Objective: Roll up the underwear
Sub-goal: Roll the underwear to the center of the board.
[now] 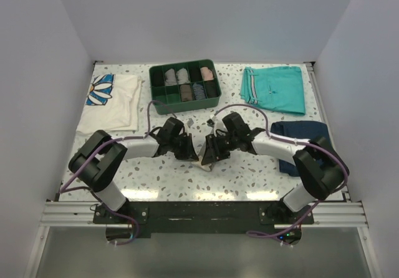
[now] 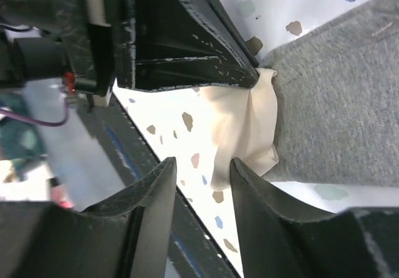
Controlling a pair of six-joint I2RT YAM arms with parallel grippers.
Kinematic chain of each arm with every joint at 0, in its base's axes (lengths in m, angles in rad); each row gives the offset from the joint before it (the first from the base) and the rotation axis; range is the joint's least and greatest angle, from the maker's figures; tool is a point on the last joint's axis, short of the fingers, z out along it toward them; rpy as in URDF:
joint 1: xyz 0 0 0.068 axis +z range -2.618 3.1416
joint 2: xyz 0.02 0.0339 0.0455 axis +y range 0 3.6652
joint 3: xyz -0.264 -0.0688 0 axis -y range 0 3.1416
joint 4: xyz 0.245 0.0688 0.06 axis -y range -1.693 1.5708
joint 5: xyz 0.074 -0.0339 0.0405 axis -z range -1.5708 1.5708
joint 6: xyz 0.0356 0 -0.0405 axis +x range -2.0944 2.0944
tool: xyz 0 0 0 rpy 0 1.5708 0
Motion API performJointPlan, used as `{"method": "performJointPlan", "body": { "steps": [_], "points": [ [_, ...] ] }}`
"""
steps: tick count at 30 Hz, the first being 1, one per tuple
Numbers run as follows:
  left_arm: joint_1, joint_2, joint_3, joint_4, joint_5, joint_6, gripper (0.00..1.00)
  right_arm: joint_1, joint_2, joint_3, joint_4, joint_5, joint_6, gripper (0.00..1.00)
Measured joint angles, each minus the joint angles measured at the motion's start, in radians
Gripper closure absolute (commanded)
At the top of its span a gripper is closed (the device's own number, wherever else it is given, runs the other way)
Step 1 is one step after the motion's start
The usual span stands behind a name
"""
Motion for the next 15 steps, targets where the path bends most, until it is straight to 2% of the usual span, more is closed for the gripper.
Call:
{"method": "performJointPlan", "body": {
  "steps": [10, 15],
  "points": [
    [-0.010, 0.027, 0.040, -0.031, 0.020, 0.045, 1.00, 0.149, -0.071, 0.032, -0.124, 0.288, -0.177, 0.52],
    [-0.010, 0.031, 0.042, -0.031, 0.026, 0.046, 1.00, 0.171, -0.071, 0.032, -0.152, 0.373, -0.232, 0.52]
  ]
}}
